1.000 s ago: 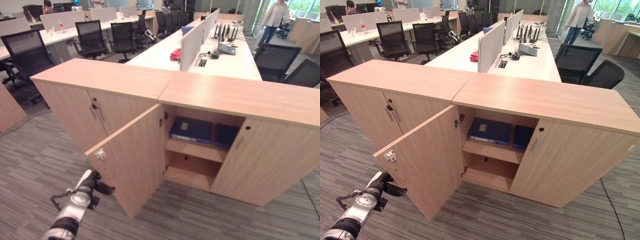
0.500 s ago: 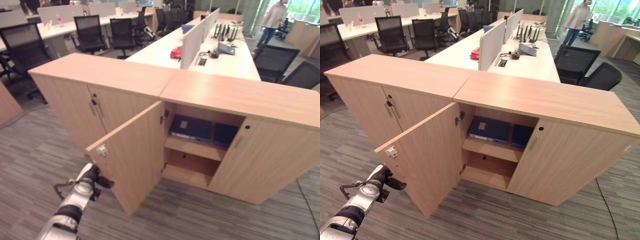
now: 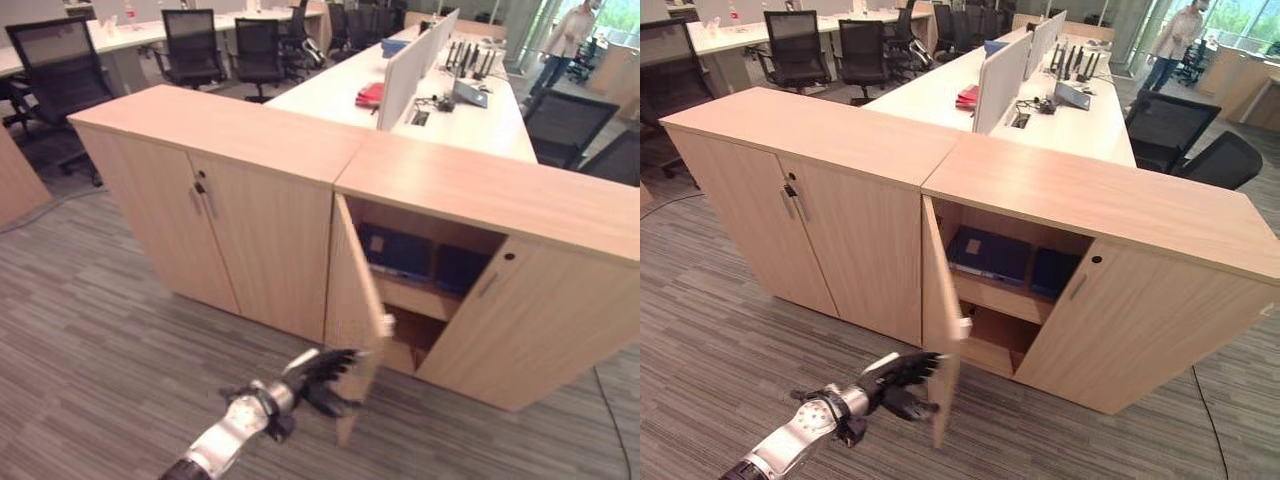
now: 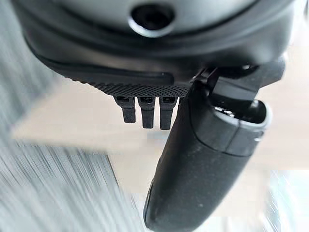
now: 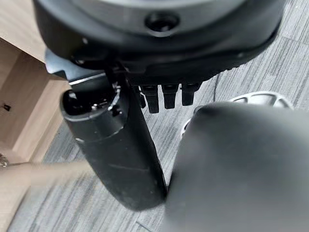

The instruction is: Put the empty folder in the office cabinet

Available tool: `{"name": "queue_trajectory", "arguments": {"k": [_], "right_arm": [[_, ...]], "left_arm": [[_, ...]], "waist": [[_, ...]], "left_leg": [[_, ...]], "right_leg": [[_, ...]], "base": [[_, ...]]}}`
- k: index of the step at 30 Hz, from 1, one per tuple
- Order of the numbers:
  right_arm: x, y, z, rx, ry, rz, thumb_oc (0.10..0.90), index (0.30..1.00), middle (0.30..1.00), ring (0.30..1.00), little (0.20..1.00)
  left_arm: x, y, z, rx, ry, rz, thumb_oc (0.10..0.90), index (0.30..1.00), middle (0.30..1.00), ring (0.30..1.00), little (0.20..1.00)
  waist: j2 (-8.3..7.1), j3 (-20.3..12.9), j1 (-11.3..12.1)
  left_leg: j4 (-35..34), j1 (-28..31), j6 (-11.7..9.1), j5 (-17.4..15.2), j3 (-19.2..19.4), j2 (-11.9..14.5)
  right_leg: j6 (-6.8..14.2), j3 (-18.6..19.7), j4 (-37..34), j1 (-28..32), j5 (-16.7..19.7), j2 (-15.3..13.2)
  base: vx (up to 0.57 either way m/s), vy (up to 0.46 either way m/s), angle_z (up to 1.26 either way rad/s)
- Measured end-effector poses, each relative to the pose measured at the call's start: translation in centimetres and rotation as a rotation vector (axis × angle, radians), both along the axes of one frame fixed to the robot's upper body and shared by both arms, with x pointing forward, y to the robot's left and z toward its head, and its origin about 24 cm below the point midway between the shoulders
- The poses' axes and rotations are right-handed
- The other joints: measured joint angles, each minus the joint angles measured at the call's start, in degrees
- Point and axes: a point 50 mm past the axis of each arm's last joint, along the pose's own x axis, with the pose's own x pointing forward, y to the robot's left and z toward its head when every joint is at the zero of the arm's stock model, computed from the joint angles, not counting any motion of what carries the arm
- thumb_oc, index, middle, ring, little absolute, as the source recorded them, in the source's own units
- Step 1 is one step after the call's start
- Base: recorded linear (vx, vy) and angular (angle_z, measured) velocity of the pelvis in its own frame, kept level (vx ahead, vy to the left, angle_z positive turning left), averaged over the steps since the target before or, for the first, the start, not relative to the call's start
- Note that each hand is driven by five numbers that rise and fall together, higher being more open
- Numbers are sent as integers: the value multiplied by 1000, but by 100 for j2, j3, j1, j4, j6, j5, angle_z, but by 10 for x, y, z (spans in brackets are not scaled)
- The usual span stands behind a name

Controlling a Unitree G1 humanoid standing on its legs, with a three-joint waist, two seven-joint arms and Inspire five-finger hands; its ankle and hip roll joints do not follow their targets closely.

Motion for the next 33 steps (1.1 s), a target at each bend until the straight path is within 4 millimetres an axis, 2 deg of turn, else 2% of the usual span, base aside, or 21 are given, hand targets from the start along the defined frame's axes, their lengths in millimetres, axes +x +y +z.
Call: {"name": "queue_trajectory", "arguments": {"k": [1, 2, 4, 7, 13, 16, 17, 20, 21, 22, 23, 24, 25, 27, 28, 31, 33], "right_arm": [[9, 5, 1, 8, -16, 26, 800, 900, 900, 900, 900], [10, 6, 1, 8, -18, 43, 800, 900, 900, 900, 900], [12, 9, 2, 6, -21, 80, 800, 900, 900, 900, 900], [15, 11, 2, 6, -25, 122, 800, 900, 900, 900, 900], [17, 16, 2, 15, -27, 156, 800, 900, 900, 900, 900], [17, 17, 2, 13, -25, 168, 800, 900, 900, 900, 900], [11, 16, 1, 14, -10, 166, 800, 900, 900, 900, 900], [16, 11, 3, 17, -42, 148, 800, 900, 900, 900, 900], [14, 7, 3, 13, -35, 136, 800, 900, 900, 900, 900], [13, 5, 3, 13, -36, 119, 800, 900, 900, 900, 900], [15, 4, 3, 19, -38, 107, 800, 900, 900, 900, 900], [19, 5, 4, 29, -48, 107, 800, 900, 900, 900, 900], [21, 6, 4, 35, -55, 112, 800, 900, 900, 900, 900], [19, 9, 4, 48, -55, 111, 800, 900, 900, 900, 900], [16, 12, 3, 59, -56, 100, 800, 900, 900, 900, 900], [14, 6, 3, 47, -56, 97, 800, 900, 900, 900, 900], [16, 5, 4, 43, -60, 97, 800, 900, 900, 900, 900]], "left_arm": [[1, -24, 20, -81, -68, -120, 800, 900, 900, 900, 900], [3, -28, 25, -92, -88, -134, 800, 900, 900, 900, 900], [9, -30, 31, -97, -117, -137, 800, 900, 900, 900, 900], [9, -25, 28, -88, -109, -113, 800, 900, 900, 900, 900], [4, 3, 10, -35, -48, -4, 800, 900, 900, 900, 900], [-1, 26, 0, -10, -22, 120, 800, 900, 900, 900, 900], [-1, 31, -2, 4, -16, 153, 800, 900, 900, 900, 900], [4, 47, -6, 110, -54, 191, 800, 900, 900, 900, 900], [6, 48, -5, 128, -69, 188, 800, 900, 900, 900, 900], [7, 48, -3, 133, -79, 183, 800, 900, 900, 900, 900], [10, 51, -1, 153, -96, 171, 800, 900, 900, 900, 900], [10, 55, -1, 189, -111, 157, 800, 900, 900, 900, 900], [9, 57, -1, 208, -114, 147, 800, 900, 900, 900, 900], [10, 58, 0, 231, -133, 124, 800, 900, 900, 900, 900], [9, 59, -2, 246, -132, 113, 800, 900, 900, 900, 900], [5, 51, -5, 245, -141, 84, 800, 900, 900, 900, 900], [6, 41, -3, 224, -162, 61, 800, 900, 900, 900, 900]], "waist": [[-34, 8, -70], [-40, 12, -73], [-40, 12, -70], [-36, 13, -58], [-53, 23, -50], [-51, 31, -24], [-61, 41, -33], [-79, 127, -89], [-78, 138, -137], [-60, 149, -218], [-56, 237, -274], [-28, 263, -349], [-24, 266, -399], [-142, 255, -419], [-229, 217, -457], [-101, 145, -500], [-41, 112, -619]], "left_leg": [[2, -16, 77, 51, 0, 38], [3, -15, 77, 51, -2, 54], [4, -5, 70, 46, -18, 88], [8, -12, 44, 29, -18, 109], [7, -17, 36, 23, -42, 98], [6, -15, 5, 1, -63, 91], [7, -17, -4, -5, -57, 89], [10, -46, -29, -24, -86, 91], [12, -76, -13, -41, -125, 92], [15, -128, 45, -31, -187, 96], [4, -137, 102, -2, -205, 132], [3, -140, 129, 25, -154, 190], [3, -133, 158, 54, -137, 244], [-8, -92, 5, -28, -15, 246], [-13, -26, -95, -53, 16, 276], [-11, 14, -191, -33, 115, 479], [-8, 34, -241, -28, 199, 631]], "right_leg": [[-16, -9, -100, 44, 54, 100], [-23, -21, -135, 60, 59, 133], [-22, -55, -192, 101, 57, 194], [-21, -63, -232, 108, 53, 230], [0, -124, -235, 117, 37, 212], [15, -146, -224, 125, 26, 200], [26, -142, -210, 113, 18, 197], [29, -109, -84, 78, -26, 145], [24, -3, 1, 19, -52, 129], [61, 316, 113, -75, -116, 96], [138, 835, 124, -166, -178, 86], [202, 1347, 12, -274, -240, 200], [219, 1634, -171, -325, -253, 305], [140, 1687, -450, -367, -90, 299], [63, 1799, -573, -361, 110, 397], [-33, 1852, -815, -269, 178, 685], [-139, 1924, -908, -267, 173, 896]], "base": [[-10, -11, -4], [0, 0, 0], [7, -8, 2], [0, 0, 0], [7, -2, 2], [6, -7, 4], [-28, -29, 3], [-9, -62, -1], [38, -87, 13], [20, -82, 15], [18, -78, 7], [39, -91, -10], [125, -93, -19], [151, -106, -21], [100, -72, -24], [109, -92, -29], [134, -118, -29]]}}
